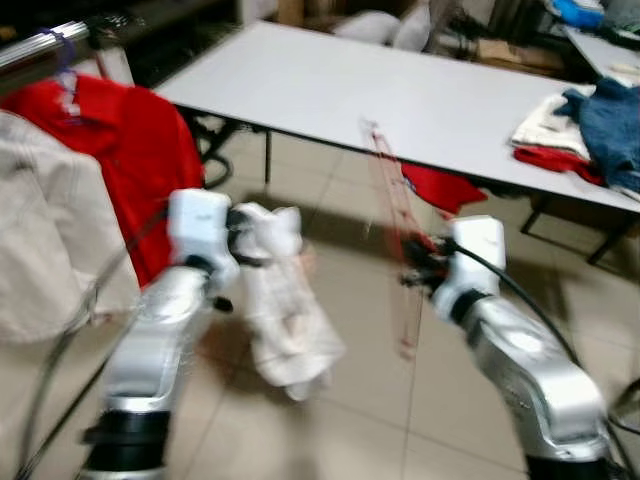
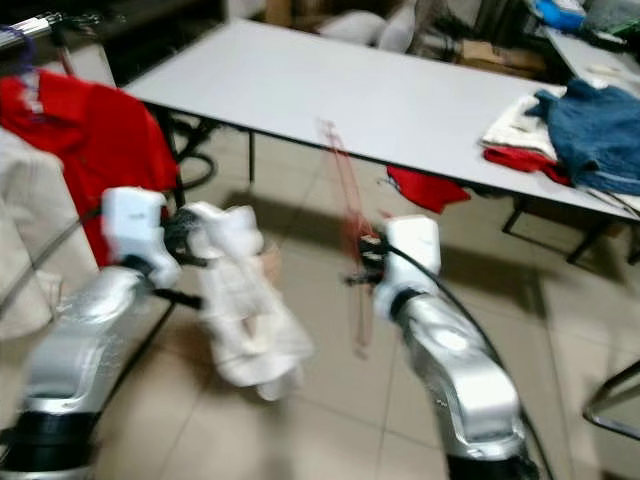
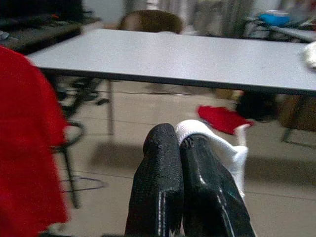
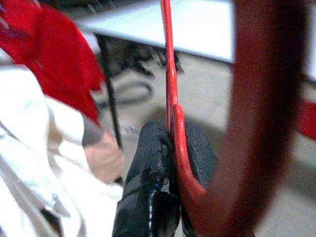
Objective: Hang hanger
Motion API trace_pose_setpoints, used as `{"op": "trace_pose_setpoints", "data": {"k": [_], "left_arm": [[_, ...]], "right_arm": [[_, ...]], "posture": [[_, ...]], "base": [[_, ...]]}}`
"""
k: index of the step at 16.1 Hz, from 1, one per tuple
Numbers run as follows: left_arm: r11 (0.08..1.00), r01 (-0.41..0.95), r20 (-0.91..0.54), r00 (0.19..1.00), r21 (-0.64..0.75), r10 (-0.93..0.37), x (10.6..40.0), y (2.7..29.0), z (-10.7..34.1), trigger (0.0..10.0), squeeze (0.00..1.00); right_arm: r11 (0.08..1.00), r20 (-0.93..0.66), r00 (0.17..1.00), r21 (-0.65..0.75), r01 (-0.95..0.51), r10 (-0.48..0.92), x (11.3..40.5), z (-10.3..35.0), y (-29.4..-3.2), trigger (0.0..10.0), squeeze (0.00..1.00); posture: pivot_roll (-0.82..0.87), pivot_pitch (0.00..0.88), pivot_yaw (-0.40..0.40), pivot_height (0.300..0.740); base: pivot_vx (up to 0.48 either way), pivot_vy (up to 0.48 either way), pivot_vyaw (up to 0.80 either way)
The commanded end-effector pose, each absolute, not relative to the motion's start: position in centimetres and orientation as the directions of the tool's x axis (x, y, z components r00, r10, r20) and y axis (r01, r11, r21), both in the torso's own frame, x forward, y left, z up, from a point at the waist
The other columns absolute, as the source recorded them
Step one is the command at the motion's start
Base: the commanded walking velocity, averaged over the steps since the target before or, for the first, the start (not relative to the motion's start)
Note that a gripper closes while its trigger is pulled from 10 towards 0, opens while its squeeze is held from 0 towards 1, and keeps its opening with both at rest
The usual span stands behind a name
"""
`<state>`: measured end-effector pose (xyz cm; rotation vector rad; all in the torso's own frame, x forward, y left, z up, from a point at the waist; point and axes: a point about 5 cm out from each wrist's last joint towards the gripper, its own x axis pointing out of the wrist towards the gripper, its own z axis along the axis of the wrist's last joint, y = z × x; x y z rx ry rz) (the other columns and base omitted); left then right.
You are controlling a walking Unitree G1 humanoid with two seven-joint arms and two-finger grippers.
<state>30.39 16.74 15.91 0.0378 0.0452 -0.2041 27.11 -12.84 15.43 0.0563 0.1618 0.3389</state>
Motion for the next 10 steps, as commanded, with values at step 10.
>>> {"op": "trace_pose_setpoints", "data": {"k": [10], "left_arm": [[0.971,0.237,0.009,0.972,0.025,-0.237,30.72,15.74,17.08,10.0,0.00]], "right_arm": [[0.953,-0.134,0.944,0.077,-0.293,0.301,27.36,15.44,-13.97,10.0,0.00]], "posture": [[0.03,0.000,-0.053,0.740]], "base": [[0.326,0.000,0.00]]}}
